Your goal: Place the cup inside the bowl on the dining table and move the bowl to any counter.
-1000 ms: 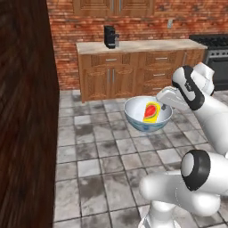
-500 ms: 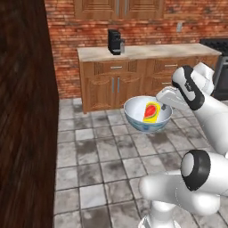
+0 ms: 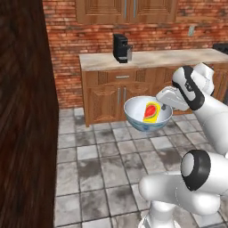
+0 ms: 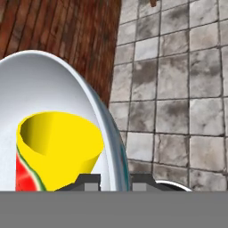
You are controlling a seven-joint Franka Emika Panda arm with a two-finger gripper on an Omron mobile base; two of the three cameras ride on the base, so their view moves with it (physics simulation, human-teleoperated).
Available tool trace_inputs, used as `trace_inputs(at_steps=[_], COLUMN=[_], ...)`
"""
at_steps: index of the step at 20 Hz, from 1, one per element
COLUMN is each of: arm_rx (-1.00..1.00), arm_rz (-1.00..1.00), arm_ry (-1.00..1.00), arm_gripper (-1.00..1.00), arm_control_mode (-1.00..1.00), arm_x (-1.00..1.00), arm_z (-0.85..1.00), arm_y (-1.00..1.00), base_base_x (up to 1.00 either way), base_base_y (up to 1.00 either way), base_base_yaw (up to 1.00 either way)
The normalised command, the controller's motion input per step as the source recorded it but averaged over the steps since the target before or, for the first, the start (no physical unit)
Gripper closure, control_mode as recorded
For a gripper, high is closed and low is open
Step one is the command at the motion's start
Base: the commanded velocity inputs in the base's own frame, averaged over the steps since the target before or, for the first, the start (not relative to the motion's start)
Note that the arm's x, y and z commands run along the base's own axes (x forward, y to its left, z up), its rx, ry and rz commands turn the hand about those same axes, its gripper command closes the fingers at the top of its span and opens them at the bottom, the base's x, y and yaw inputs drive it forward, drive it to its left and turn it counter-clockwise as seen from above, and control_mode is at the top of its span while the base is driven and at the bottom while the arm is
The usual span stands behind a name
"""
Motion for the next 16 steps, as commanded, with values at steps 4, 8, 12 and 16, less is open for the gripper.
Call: trace_inputs(at_steps=[4, 8, 12, 16], arm_rx=[0.0, 0.0, 0.0, 0.0], arm_rz=[0.0, 0.0, 0.0, 0.0], arm_ry=[0.0, 0.0, 0.0, 0.0], arm_gripper=[1.0, 1.0, 1.0, 1.0], arm_control_mode=[1.0, 1.0, 1.0, 1.0], arm_x=[0.0, 0.0, 0.0, 0.0], arm_z=[0.0, 0.0, 0.0, 0.0], arm_y=[0.0, 0.0, 0.0, 0.0], base_base_x=[1.0, 1.0, 1.0, 1.0], base_base_y=[0.0, 0.0, 0.0, 0.0], base_base_yaw=[0.0, 0.0, 0.0, 0.0])
